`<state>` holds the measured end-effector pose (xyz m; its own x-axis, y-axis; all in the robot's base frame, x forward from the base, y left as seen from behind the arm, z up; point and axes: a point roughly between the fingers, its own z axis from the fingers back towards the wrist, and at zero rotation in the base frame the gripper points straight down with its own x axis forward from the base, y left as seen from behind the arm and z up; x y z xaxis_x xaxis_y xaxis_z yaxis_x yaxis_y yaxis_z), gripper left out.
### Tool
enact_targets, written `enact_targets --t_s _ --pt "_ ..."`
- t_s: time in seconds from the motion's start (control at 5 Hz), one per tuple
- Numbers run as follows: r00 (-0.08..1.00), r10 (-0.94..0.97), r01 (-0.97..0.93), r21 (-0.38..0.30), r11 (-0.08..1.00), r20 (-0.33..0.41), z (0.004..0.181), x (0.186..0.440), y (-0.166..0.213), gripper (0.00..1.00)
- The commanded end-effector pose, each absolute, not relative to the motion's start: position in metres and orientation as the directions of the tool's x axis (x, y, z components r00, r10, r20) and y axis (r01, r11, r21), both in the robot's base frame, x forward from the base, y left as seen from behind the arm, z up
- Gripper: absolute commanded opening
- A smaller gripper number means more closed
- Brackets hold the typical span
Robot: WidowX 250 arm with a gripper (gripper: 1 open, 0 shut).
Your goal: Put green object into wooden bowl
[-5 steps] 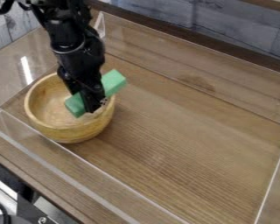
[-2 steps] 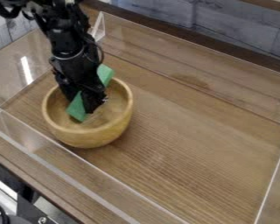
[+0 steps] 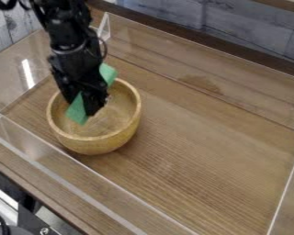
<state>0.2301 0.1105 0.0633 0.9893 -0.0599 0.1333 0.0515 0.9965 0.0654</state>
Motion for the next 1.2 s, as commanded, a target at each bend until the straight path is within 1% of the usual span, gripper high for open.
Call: enact_targets --t_s 0.0,0.2,0.6,1.0 --pt "0.978 -0.087 0.071 0.091 0.993 0.189 0.088 0.244 0.126 0.00" --pt "0.976 -0.112 0.096 0.092 0.991 0.188 0.094 0.248 0.132 0.00" --pt "0.982 0.008 -0.026 0.097 0.995 0.187 0.085 0.265 0.146 0.00" --pt "0.981 0.025 -0.045 0.099 0.994 0.191 0.077 0.258 0.168 0.00"
